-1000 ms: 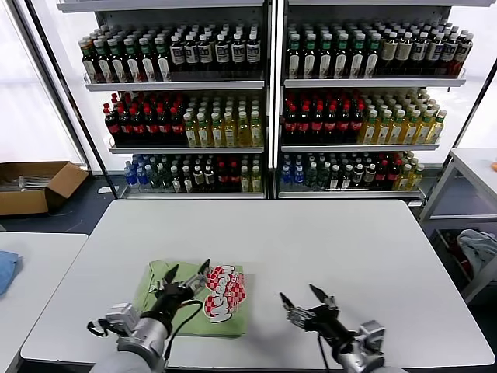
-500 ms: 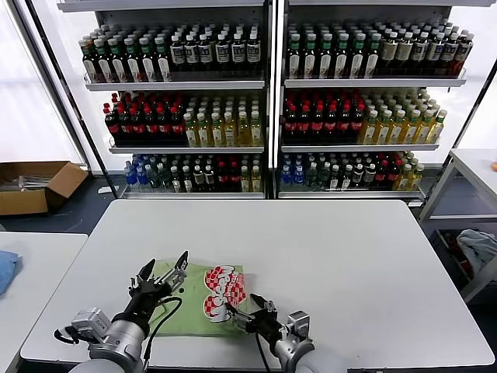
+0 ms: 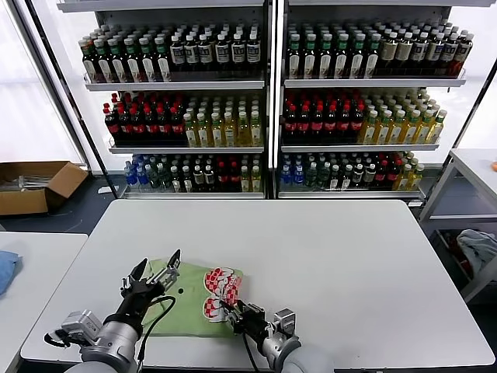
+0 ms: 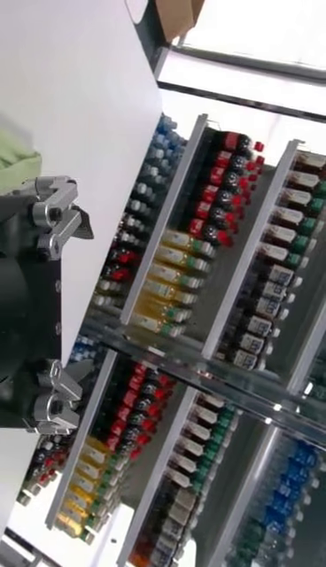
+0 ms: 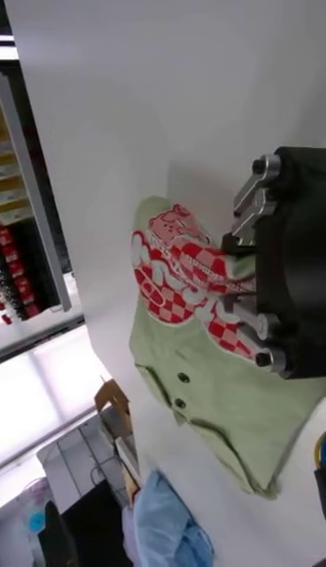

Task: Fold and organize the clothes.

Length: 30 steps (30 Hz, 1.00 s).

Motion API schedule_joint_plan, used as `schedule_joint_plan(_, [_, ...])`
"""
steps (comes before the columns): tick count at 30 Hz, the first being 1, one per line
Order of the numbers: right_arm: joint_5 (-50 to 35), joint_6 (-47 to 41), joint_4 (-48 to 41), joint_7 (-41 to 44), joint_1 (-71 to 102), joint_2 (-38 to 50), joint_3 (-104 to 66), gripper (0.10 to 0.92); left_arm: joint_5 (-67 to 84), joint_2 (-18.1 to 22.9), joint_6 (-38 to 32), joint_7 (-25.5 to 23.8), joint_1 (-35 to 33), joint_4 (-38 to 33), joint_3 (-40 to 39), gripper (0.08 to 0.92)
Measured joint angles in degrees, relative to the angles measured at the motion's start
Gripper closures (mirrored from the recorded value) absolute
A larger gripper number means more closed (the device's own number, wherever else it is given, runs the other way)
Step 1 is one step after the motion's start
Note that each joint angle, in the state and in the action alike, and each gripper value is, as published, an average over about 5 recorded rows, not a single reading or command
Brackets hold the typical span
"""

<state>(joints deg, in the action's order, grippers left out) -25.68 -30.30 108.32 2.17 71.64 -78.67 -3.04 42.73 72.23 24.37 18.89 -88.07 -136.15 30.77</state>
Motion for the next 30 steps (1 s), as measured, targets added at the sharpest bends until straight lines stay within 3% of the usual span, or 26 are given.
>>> schedule_joint_plan(7, [-0.21,-1.33,3.95,1.29,1.24,3.17,-3.15,0.883,0.02,0.25,-0.01,-0.01,-0.10,-0.01,0.64,0.177])
schedule_joint_plan(17, [-0.68,-2.18,8.35,4.30,4.58,10.68,-12.36,0.886,-0.16,1.31,0.00,-0.02,0.19,0.25,-0.17,0.177])
schedule_joint_plan(20, [-0.28,-2.21,8.66,5.11,5.34,12.28,-14.84,0.864,-0.42,1.63,0.00,-0.02,0.26,0.55,-0.40,0.177])
schedule_joint_plan(30, [2.25,0.42,9.63,5.63,8.18,15.44,-21.23,0.605,-0.64,2.35,-0.01,-0.01,-0.23,0.66,-0.22,0.177])
